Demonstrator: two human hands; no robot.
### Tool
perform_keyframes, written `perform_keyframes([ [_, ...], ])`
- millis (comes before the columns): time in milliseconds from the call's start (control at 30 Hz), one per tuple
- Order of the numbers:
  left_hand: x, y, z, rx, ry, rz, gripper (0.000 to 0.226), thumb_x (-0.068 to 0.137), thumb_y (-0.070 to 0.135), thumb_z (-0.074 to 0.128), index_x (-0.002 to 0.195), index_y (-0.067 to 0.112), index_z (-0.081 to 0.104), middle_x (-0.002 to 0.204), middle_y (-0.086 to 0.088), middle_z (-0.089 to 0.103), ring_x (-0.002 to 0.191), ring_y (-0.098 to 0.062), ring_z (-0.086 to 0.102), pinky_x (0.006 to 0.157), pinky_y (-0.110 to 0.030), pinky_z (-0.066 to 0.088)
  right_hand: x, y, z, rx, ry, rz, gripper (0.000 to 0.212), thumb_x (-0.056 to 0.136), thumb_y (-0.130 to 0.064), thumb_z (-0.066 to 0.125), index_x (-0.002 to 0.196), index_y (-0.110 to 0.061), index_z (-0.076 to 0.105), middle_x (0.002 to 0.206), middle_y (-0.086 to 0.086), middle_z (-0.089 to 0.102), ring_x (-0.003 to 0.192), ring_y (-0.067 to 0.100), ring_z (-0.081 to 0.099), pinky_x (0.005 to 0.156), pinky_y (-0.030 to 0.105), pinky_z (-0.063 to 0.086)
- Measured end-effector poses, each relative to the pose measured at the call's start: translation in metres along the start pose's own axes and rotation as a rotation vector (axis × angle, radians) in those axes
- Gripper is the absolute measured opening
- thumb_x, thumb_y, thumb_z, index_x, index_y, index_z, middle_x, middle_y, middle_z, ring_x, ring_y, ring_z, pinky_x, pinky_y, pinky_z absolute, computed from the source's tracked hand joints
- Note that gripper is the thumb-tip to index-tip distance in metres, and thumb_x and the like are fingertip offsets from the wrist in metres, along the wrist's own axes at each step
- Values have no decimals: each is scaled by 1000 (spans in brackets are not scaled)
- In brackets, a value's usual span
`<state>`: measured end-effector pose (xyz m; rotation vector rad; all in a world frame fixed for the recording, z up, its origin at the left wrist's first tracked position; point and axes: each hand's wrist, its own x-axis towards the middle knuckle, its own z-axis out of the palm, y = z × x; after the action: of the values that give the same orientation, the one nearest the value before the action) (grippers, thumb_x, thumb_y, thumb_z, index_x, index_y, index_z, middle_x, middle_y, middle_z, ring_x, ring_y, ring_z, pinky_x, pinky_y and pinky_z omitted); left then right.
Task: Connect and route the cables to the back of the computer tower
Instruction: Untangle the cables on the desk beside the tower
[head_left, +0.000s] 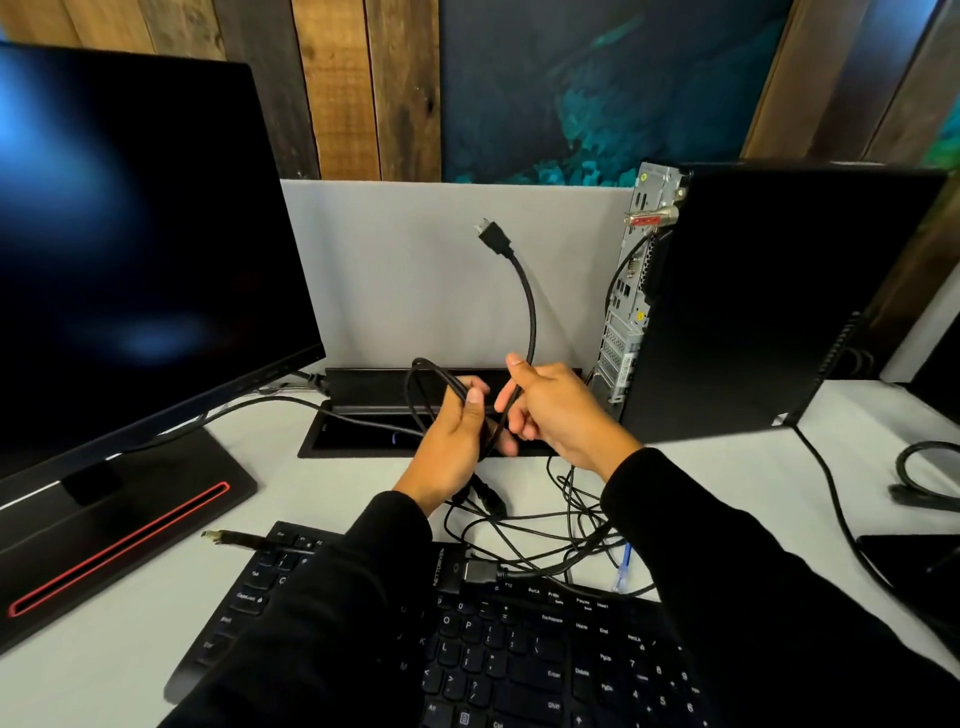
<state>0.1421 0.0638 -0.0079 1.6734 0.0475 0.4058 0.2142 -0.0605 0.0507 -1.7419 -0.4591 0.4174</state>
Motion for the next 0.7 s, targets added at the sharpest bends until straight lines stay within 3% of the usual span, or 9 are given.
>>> perform_keyframes([
  [67, 0, -3, -2, 15, -6, 17, 30, 110, 43, 27, 116, 20, 45, 73, -10, 59, 65, -21, 56, 69, -35, 51, 2, 3, 0, 78, 13, 22, 48, 109, -39, 45, 81, -6, 66, 50, 8, 51, 41, 16, 38, 45, 24, 34],
  [167, -4, 0, -3, 0, 31, -16, 26, 110, 39, 30, 112, 21, 48, 76, -5, 44, 65, -14, 45, 59, -18, 45, 7, 5, 2, 72, 100, -22, 21, 105, -22, 53, 88, -17, 65, 60, 3, 48, 49, 13, 38, 47, 26, 32],
  [233, -8, 0, -3, -24, 35, -19, 22, 111, 35, 33, 109, 19, 48, 77, 2, 40, 66, -11, 43, 60, -16, 44, 10, 2, 2, 72, 161, -69, 14, 101, -14, 58, 93, -24, 62, 73, 3, 53, 53, 12, 44, 47, 27, 37],
  [300, -8, -2, -7, -73, 15, -16, 12, 110, 28, 41, 106, 18, 45, 75, 6, 39, 65, -11, 41, 63, -22, 43, 12, -1, -1, 90, 206, -110, 18, 100, -11, 61, 101, -29, 58, 83, 6, 60, 56, 12, 50, 49, 26, 42],
  [367, -9, -5, -12, -93, -21, -25, 5, 108, 21, 47, 107, 19, 43, 71, 7, 41, 63, -12, 41, 67, -28, 41, 11, -4, -2, 110, 216, -132, 17, 101, -13, 61, 107, -29, 57, 79, 5, 66, 54, 11, 52, 48, 25, 43],
  [433, -11, -5, -17, -75, -61, -29, 7, 107, 22, 50, 107, 23, 43, 71, 5, 45, 66, -14, 43, 71, -33, 41, 9, -7, -3, 144, 213, -129, 6, 105, -20, 56, 100, -23, 58, 74, 5, 69, 53, 11, 53, 46, 24, 45],
  [533, -13, 1, -18, -74, -74, -62, 15, 105, 23, 54, 111, 23, 41, 73, 0, 43, 70, -14, 42, 74, -26, 44, 7, -8, -2, 158, 194, -97, 19, 108, -27, 51, 93, -16, 56, 70, 6, 71, 51, 13, 56, 47, 26, 49],
  [600, -9, 7, -16, -156, -15, -112, 15, 105, 31, 51, 105, 21, 40, 69, 3, 39, 66, -13, 37, 73, -29, 41, 3, -9, 0, 125, 153, -83, 22, 108, -25, 50, 97, -7, 55, 70, 10, 71, 51, 17, 56, 46, 28, 49],
  [700, -3, 14, -15, -130, -20, -124, 47, 93, 69, 51, 107, 24, 42, 75, 5, 43, 70, -12, 40, 75, -33, 43, -2, -12, 4, 131, 141, -78, 25, 107, -21, 52, 98, 2, 53, 79, 15, 69, 50, 19, 59, 47, 29, 52],
])
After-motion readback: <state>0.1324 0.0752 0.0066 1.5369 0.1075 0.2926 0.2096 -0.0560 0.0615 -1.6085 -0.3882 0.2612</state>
